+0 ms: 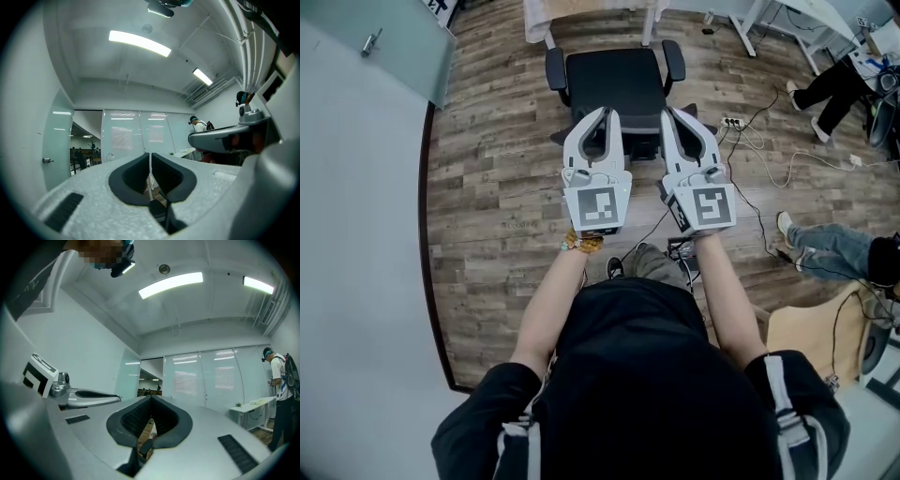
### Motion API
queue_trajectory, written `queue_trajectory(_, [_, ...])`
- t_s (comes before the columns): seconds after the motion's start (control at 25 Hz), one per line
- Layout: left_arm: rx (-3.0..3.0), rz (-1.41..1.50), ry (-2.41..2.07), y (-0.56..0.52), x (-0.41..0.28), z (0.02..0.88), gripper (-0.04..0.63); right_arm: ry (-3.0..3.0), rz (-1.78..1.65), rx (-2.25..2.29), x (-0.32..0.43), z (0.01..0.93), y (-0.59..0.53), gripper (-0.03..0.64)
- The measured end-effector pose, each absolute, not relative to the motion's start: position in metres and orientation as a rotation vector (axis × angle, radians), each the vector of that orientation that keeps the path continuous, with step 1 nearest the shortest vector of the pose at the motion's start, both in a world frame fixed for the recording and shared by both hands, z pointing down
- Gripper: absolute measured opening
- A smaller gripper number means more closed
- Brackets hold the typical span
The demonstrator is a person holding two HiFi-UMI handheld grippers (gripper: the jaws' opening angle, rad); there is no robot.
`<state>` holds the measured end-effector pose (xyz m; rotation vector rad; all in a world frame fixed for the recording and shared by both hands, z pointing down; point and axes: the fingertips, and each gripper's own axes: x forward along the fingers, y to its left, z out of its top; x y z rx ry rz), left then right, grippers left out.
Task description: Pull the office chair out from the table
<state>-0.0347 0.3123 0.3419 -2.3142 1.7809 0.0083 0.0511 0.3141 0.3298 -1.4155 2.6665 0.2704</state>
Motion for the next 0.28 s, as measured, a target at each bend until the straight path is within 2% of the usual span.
queue_trajectory(0.28, [-2.323, 0.0, 1.781, 0.3177, -0.0348, 0.3396, 0.029, 2.674, 0.264, -1.415, 0.0515, 0.3299, 0.3192, 0.006])
